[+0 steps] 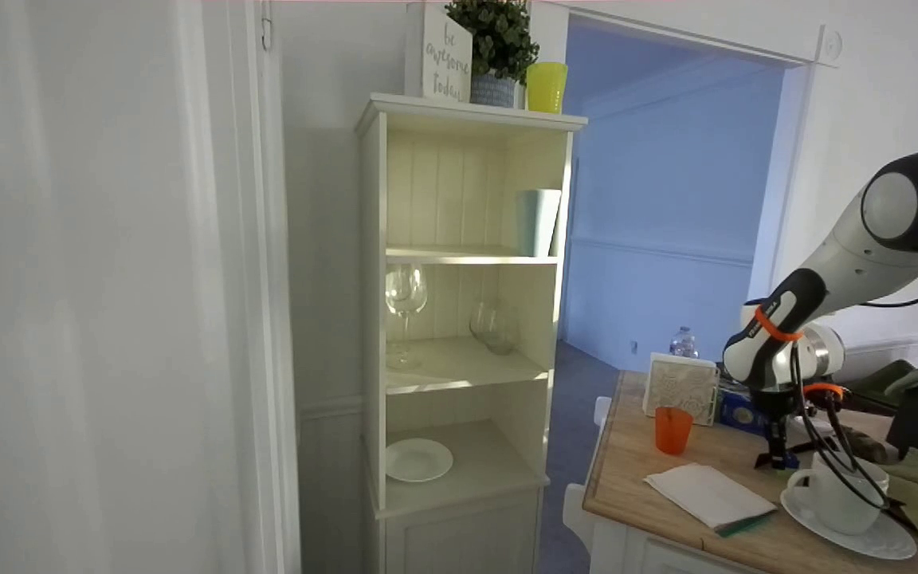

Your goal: Put the yellow and blue blocks in the white mug

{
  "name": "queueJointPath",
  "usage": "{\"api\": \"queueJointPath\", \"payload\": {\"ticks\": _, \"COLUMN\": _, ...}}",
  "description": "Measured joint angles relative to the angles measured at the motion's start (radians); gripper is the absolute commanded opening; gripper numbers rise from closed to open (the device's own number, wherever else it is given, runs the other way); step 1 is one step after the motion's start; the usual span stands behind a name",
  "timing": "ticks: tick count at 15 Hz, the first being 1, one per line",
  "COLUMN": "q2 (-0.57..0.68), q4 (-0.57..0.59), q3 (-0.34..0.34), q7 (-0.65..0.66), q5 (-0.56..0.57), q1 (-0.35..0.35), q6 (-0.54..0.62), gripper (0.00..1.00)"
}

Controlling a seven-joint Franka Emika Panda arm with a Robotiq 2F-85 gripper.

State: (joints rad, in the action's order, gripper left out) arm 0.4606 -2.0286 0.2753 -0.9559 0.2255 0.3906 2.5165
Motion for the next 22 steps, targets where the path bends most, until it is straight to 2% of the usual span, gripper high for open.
{"api": "queueJointPath", "payload": {"ticks": 1, "q2": 0.000, "q4": 0.000, "q3": 0.000, "q7": 0.000, "q5": 0.006, "q1": 0.000, "q6": 0.000, "gripper": 0.39}}
{"api": "queueJointPath", "payload": {"ticks": 2, "q2": 0.000, "q4": 0.000, "q3": 0.000, "q7": 0.000, "q5": 0.009, "q1": 0.000, "q6": 0.000, "gripper": 0.32}}
{"api": "queueJointPath", "payload": {"ticks": 4, "q2": 0.000, "q4": 0.003, "q3": 0.000, "q7": -0.001, "q5": 0.015, "q1": 0.000, "q6": -0.002, "gripper": 0.12}}
{"api": "queueJointPath", "payload": {"ticks": 9, "q2": -0.006, "q4": 0.023, "q3": 0.003, "q7": 0.008, "q5": 0.015, "q1": -0.001, "q6": -0.039, "gripper": 0.12}}
{"api": "queueJointPath", "payload": {"ticks": 14, "q2": -0.091, "q4": 0.046, "q3": 0.002, "q7": 0.059, "q5": 0.014, "q1": -0.008, "q6": -0.273, "gripper": 0.12}}
{"api": "queueJointPath", "payload": {"ticks": 22, "q2": -0.268, "q4": 0.034, "q3": 0.004, "q7": 0.175, "q5": 0.014, "q1": -0.014, "q6": -0.565, "gripper": 0.12}}
